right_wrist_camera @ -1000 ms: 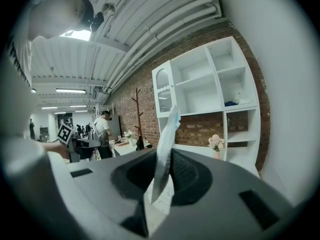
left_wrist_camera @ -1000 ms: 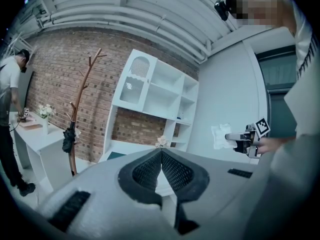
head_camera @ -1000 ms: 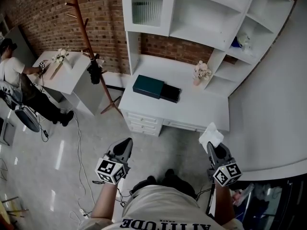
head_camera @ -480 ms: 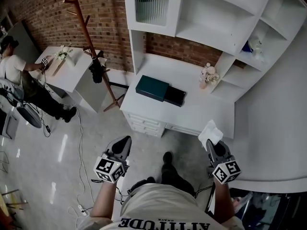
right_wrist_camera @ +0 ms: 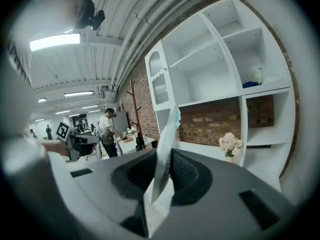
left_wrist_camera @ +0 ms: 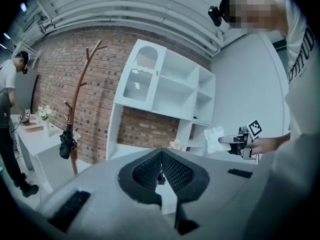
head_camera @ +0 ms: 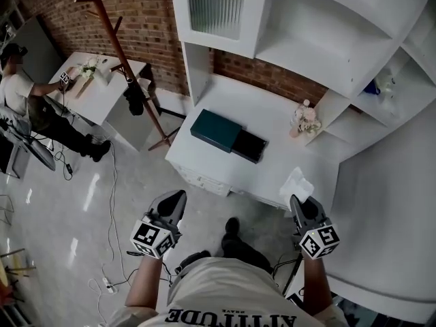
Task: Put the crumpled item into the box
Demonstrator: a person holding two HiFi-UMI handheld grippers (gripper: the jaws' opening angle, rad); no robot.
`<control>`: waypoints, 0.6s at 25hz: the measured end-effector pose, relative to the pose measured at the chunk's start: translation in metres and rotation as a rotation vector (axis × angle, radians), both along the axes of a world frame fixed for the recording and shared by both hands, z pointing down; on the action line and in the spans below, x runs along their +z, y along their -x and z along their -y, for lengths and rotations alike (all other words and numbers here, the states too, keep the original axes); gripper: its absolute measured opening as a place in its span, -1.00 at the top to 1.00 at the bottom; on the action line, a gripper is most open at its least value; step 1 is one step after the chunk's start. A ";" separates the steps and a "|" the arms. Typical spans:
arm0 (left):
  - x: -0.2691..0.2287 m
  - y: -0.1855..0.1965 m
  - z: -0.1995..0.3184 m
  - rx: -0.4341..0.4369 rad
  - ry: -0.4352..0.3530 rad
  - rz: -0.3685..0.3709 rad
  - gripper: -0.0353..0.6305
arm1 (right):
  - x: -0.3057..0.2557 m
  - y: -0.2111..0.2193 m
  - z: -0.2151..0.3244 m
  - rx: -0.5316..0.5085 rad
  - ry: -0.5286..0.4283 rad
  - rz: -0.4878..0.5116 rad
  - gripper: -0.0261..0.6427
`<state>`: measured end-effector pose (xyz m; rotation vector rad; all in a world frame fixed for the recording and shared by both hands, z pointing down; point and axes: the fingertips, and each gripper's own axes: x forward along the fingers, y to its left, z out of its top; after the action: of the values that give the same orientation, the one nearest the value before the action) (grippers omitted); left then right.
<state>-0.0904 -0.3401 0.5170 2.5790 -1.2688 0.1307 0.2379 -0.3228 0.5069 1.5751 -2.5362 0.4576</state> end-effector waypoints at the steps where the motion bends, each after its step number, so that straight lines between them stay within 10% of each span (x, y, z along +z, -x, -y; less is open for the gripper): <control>1: 0.001 -0.004 0.009 -0.010 0.003 0.003 0.82 | 0.002 -0.005 0.011 -0.007 0.003 0.003 0.70; 15: 0.033 -0.052 0.073 -0.108 0.088 0.047 0.82 | 0.075 -0.027 0.115 -0.162 0.182 0.118 0.70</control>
<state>-0.0388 -0.4134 0.5501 2.4411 -1.3833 0.2220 0.2644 -0.4379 0.5821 1.3051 -2.5947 0.7563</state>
